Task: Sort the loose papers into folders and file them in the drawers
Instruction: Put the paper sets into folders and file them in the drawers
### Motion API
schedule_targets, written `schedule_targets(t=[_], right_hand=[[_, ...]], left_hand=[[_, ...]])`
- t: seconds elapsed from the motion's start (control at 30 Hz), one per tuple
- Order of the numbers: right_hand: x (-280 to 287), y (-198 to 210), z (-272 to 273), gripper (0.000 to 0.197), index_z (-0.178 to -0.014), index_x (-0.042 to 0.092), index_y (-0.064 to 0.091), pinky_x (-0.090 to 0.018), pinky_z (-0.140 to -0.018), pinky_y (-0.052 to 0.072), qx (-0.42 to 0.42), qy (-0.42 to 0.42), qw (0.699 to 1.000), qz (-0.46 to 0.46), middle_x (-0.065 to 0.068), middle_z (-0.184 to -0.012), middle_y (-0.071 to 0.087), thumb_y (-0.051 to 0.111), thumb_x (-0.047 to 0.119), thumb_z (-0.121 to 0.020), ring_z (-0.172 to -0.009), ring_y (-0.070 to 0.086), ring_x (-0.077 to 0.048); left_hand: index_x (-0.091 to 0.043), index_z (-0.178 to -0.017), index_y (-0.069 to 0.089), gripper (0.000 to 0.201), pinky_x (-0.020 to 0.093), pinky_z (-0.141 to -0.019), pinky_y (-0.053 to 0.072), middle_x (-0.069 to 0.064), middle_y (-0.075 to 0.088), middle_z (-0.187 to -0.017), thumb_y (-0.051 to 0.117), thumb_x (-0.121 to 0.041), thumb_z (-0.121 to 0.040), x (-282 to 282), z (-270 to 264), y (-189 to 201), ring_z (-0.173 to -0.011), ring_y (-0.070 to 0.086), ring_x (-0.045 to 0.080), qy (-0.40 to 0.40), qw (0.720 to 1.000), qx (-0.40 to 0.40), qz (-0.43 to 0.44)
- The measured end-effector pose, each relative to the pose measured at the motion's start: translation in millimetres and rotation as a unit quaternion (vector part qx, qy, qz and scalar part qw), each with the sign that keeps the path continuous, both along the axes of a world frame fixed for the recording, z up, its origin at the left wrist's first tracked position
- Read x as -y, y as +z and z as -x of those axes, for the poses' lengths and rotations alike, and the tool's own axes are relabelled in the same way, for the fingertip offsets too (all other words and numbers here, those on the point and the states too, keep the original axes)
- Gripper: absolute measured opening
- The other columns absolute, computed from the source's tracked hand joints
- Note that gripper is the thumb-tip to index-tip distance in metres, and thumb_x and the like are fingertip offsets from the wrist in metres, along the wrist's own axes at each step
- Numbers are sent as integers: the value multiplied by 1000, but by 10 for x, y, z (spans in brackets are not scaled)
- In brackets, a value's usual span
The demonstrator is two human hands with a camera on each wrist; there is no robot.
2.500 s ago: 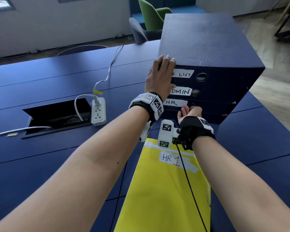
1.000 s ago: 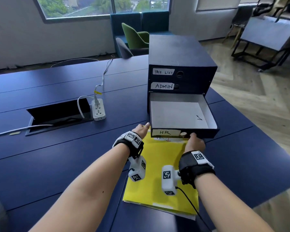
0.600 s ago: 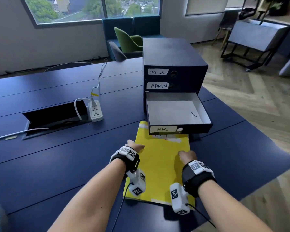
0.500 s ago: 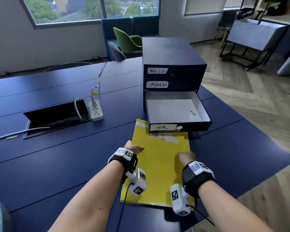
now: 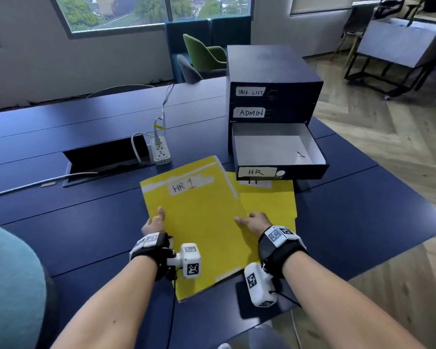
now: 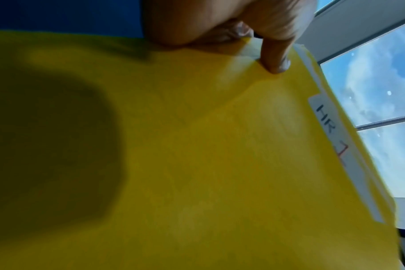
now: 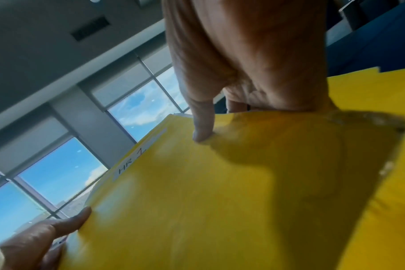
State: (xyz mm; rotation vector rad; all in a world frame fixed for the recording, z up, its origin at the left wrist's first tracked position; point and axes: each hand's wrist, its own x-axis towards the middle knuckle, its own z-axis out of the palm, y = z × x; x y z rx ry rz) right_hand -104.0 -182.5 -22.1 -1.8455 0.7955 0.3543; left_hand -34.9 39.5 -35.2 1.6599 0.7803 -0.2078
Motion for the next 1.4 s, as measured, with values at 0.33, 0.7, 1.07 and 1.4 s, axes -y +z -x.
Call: schedule_targets(t=[0.33,0.7,1.07,1.4], right_hand=[[46,702,-83,21,-82,14,50,-33,-71,50,343,-10,938,-50,-6,-84,62,58,-5,-86,-73,58,-15],[510,189,189,80,-142,7,30,-51,-102,39,287,-123,950,0,-13,-138,47,71,32,-79,-125,47,-30],[968,668,147,32,-122,-3,45,-29,-81,39,249,-138,954,89,-18,-121,56,51,14,-95,-108,54,-30],[1432,858,538,25,-120,4,47,-20,-37,38,192,-137,959,-159,-14,-73,58,47,6,-94,-41,55,-18]], left_hand=[[-19,-80,64,35,31,-68,42,-3,53,-69,74,-51,-71,120,-221,948,-65,49,12,-19,954,265,136],[-16,-86,66,27,22,-56,54,-11,71,-64,82,-17,-64,766,-152,760,-64,68,8,-214,925,232,211],[-9,-109,59,27,41,-91,50,13,66,-107,62,-22,-86,1321,-642,813,-100,63,30,-282,935,212,-33],[4,-132,44,42,26,-67,40,21,52,-129,49,-9,-93,1764,-924,957,-120,50,32,-373,918,78,-106]])
